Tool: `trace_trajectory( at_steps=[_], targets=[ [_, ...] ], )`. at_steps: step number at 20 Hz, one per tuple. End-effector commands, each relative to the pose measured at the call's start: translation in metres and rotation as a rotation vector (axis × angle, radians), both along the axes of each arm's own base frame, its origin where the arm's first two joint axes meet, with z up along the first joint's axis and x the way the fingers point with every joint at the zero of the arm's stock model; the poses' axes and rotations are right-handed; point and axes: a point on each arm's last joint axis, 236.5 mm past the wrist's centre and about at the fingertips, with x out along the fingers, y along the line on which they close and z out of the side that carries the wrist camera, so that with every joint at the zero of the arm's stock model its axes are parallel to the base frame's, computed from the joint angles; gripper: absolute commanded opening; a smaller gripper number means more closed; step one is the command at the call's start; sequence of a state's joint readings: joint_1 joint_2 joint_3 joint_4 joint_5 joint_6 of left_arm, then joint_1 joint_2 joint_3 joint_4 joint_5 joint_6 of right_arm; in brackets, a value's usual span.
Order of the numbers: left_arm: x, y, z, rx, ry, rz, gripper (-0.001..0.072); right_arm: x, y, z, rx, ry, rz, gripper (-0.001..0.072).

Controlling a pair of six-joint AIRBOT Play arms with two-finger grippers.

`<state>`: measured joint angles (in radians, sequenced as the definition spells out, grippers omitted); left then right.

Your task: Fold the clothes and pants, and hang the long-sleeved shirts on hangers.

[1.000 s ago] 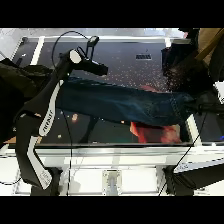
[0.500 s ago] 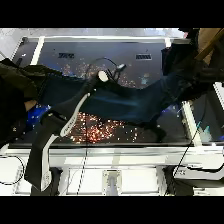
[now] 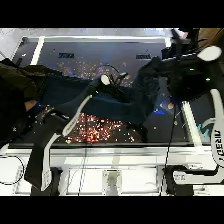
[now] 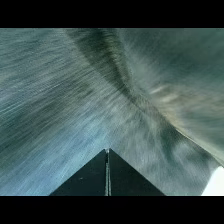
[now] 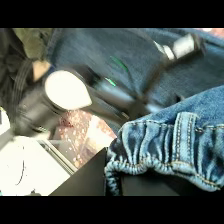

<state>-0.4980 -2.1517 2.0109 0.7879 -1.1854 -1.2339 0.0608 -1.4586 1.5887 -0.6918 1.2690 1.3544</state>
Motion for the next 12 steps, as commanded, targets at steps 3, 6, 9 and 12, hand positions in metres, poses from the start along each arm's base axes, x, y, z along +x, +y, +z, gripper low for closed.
trace_trajectory(
  at_steps=[3, 6, 9, 12],
  targets=[
    [0.022, 0.155, 0.091, 0.035, 0.051, 0.058, 0.0022, 0.016, 0.091, -0.070, -0.039, 0.093, -0.041, 0.0045],
    [0.039, 0.247, 0.142, 0.029, -0.001, 0.199, 0.0021, 0.010, 0.156, -0.123, -0.026, 0.157, -0.034, 0.0045],
    [0.049, 0.306, 0.173, 0.026, -0.067, 0.326, 0.0022, -0.002, 0.221, -0.164, 0.023, 0.176, -0.043, 0.0045],
    [0.052, 0.329, 0.179, 0.028, -0.079, 0.374, 0.0022, 0.010, 0.258, -0.168, 0.110, 0.108, -0.145, 0.0364]
  ],
)
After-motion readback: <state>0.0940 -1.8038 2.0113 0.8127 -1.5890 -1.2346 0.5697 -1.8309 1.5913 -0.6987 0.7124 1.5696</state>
